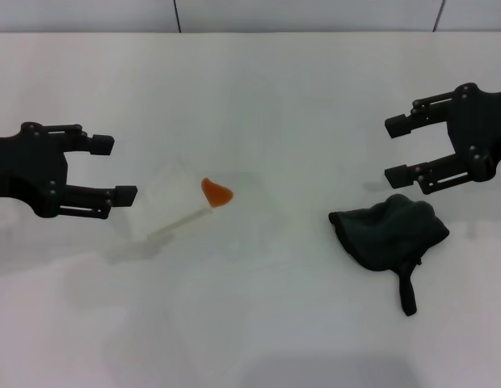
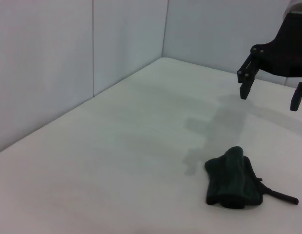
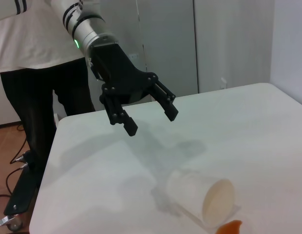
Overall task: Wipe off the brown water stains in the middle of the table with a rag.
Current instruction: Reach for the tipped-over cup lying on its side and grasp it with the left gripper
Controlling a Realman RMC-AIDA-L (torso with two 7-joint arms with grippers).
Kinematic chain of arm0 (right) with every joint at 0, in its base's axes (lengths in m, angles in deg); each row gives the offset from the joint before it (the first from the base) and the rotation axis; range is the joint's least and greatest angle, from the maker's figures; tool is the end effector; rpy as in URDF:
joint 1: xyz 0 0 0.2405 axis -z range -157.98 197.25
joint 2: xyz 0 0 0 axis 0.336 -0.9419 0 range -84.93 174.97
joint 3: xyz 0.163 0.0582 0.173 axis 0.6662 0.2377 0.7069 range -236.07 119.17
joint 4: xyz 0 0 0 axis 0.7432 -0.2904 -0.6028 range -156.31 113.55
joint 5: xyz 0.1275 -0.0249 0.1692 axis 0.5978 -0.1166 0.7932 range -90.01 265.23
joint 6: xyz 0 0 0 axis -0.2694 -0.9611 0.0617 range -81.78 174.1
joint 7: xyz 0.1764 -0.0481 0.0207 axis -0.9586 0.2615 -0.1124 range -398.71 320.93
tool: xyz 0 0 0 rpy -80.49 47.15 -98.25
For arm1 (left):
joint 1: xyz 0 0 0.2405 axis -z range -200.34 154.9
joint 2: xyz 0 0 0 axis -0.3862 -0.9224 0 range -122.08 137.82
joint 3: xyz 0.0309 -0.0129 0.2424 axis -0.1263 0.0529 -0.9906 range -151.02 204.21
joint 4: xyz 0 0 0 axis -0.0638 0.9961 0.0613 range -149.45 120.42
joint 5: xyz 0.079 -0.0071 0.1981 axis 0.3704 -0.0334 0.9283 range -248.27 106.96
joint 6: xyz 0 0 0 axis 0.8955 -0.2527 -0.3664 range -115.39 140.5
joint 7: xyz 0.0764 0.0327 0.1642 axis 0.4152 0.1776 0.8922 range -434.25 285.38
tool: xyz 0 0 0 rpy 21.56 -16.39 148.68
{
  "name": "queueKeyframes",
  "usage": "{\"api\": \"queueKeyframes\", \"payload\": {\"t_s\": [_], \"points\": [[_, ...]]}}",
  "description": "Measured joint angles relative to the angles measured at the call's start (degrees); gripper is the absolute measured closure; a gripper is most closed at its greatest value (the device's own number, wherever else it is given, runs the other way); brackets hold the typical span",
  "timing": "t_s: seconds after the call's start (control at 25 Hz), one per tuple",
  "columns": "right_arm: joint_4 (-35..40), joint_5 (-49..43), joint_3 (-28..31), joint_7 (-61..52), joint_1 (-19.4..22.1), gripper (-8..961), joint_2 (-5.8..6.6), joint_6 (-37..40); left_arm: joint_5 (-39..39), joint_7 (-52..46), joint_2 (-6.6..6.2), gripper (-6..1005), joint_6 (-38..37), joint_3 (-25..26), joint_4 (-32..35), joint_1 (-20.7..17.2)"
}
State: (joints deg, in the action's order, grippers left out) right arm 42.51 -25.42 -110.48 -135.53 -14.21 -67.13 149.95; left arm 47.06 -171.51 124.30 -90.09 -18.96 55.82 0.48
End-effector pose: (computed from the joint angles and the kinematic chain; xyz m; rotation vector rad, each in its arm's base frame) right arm 0.1670 0.3491 0.0456 -2.9931 0.2391 0.4000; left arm -0.2245 0.3221 0.0535 -2.8169 -0.4891 -0.3673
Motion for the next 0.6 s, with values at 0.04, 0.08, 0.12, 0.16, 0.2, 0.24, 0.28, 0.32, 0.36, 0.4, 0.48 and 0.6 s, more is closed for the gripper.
{"api": "queueKeyframes", "payload": {"t_s": [0.04,0.08,0.12,0.16,0.2,0.24,0.28,0.32,0.36,0.4,0.48,0.6], "points": [[0.0,0.0,0.0,0.0,0.04,216,-0.02,0.0,-0.01,-0.01,0.03,133,0.02,0.01,0.19,-0.05],[0.0,0.0,0.0,0.0,0.04,216,-0.04,0.0,-0.02,-0.02,0.04,134,0.06,0.01,0.36,-0.1],[0.0,0.0,0.0,-0.01,0.05,217,-0.06,0.0,-0.03,-0.03,0.1,134,0.23,0.02,0.69,-0.24],[0.0,0.0,0.0,-0.01,0.06,217,-0.07,0.0,-0.03,-0.03,0.15,134,0.38,0.03,0.92,-0.36],[0.0,0.0,0.0,-0.02,0.06,217,-0.07,-0.03,-0.03,-0.03,0.18,133,0.46,0.04,1.03,-0.4],[0.0,0.0,0.0,-0.03,0.07,217,-0.08,-0.05,-0.03,-0.03,0.22,133,0.49,0.04,1.08,-0.47],[0.0,0.01,0.0,-0.03,0.08,218,-0.08,-0.07,-0.03,-0.04,0.24,133,0.51,0.02,1.12,-0.5],[0.0,0.0,0.0,-0.03,0.08,218,-0.09,-0.11,-0.03,-0.04,0.25,133,0.52,-0.02,1.12,-0.51],[0.0,0.01,0.0,-0.04,0.09,218,-0.09,-0.15,-0.03,-0.04,0.25,133,0.52,-0.05,1.12,-0.51],[0.0,0.0,0.0,-0.05,0.09,218,-0.09,-0.18,-0.03,-0.04,0.26,133,0.53,-0.11,1.09,-0.52],[0.1,0.04,0.0,-0.05,0.1,219,-0.09,-0.24,-0.03,-0.04,0.27,133,0.53,-0.14,1.0,-0.53],[0.14,0.11,0.0,-0.05,0.1,220,-0.09,-0.26,-0.03,-0.04,0.31,133,0.53,-0.14,0.99,-0.53]]}}
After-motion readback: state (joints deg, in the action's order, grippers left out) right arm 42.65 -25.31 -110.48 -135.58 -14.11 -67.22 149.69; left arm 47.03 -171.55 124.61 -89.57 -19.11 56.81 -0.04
